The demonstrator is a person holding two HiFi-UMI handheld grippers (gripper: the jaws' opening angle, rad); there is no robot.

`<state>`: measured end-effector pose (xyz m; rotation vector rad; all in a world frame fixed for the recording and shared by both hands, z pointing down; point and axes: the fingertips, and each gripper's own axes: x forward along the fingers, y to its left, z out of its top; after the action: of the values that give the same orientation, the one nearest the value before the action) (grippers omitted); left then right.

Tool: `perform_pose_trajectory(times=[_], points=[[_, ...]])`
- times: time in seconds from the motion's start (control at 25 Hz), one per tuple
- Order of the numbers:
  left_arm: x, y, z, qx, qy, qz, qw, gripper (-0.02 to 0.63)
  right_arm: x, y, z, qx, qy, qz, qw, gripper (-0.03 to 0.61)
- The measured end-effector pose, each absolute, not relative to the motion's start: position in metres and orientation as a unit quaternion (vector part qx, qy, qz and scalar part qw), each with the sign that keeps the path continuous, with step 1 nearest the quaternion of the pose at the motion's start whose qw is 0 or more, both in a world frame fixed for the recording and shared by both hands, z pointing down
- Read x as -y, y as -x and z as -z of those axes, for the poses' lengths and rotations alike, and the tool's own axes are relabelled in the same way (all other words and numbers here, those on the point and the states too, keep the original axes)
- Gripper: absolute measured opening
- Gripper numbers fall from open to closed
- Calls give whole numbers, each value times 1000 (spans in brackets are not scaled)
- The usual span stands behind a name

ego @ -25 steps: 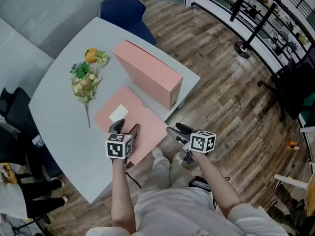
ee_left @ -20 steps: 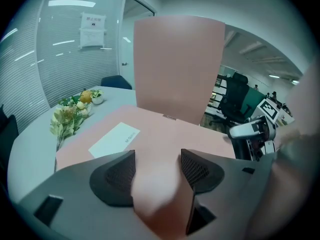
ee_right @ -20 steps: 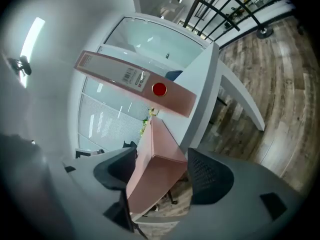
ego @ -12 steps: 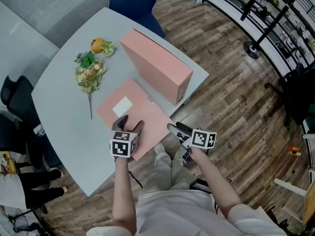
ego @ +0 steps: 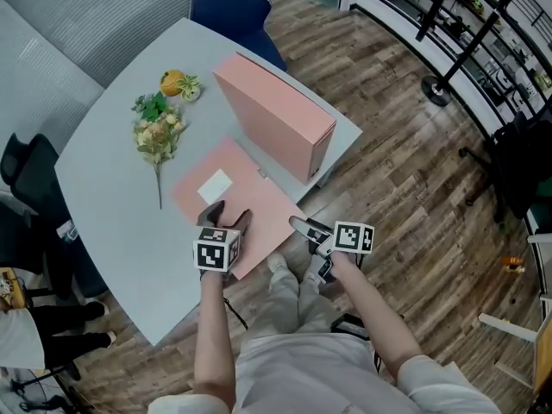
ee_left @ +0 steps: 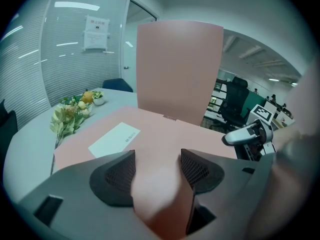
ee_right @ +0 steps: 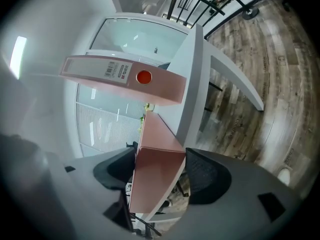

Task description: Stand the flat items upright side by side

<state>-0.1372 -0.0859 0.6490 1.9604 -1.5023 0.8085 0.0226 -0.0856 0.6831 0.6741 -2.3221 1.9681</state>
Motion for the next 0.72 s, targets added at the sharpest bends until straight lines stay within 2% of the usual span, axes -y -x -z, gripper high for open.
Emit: perform_pose_trajectory(times=[0.72], points=[[79, 139, -630, 564, -745, -224, 277, 275, 84, -26, -641, 782, -247, -570, 39, 319]])
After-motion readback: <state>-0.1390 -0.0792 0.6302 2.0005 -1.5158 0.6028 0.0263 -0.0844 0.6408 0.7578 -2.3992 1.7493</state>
